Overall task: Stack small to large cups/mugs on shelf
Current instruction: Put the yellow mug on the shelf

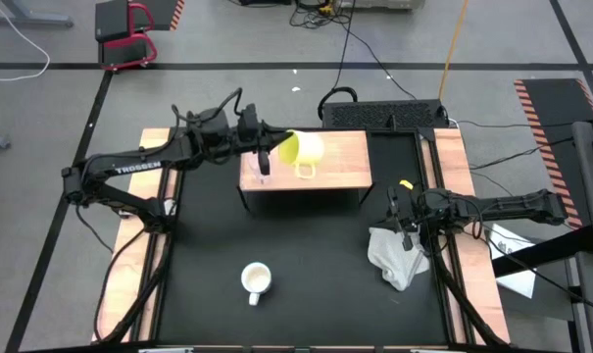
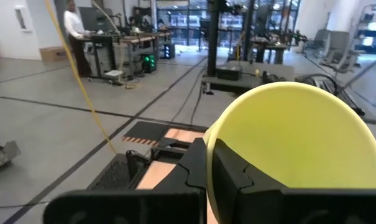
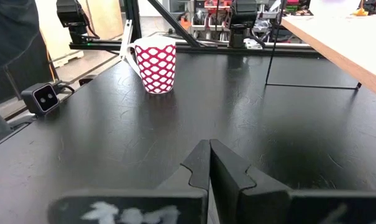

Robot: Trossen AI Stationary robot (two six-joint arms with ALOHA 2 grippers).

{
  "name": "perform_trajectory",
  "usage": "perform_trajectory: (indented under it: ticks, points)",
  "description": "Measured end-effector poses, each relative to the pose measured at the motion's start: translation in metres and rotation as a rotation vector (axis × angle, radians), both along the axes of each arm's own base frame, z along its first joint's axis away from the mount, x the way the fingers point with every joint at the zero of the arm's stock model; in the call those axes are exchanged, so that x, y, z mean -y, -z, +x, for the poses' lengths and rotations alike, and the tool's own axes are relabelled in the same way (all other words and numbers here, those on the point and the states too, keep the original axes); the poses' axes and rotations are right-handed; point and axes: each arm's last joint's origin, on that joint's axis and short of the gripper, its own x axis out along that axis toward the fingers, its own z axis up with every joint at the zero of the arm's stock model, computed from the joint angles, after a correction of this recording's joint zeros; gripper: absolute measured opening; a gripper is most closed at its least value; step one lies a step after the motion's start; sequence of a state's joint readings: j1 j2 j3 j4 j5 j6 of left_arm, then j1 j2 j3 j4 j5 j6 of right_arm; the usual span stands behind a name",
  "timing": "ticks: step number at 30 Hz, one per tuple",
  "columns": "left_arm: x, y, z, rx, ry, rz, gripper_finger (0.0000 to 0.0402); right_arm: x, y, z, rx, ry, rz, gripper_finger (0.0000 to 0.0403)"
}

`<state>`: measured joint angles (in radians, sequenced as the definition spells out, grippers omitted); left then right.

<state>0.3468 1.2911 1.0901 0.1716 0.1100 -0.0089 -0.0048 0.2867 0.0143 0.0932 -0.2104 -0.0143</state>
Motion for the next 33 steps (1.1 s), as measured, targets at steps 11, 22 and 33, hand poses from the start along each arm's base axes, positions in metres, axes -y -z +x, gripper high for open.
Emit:
perform_trajectory:
  ticks: [11, 22, 33]
  points:
    - [0.002, 0.018, -0.002, -0.198, 0.097, -0.003, 0.0005, 0.0, -0.001, 0.0, 0.005, 0.0, 0.0, 0.0]
    - [0.001, -0.011, 0.027, -0.404, 0.088, 0.0, 0.0005, 0.0, 0.0, 0.0, 0.003, 0.0, -0.001, 0.0]
    - [-0.012, -0.017, 0.062, -0.639, 0.063, -0.011, 0.0005, 0.0, 0.0, 0.0, 0.0, 0.0, -0.002, 0.0]
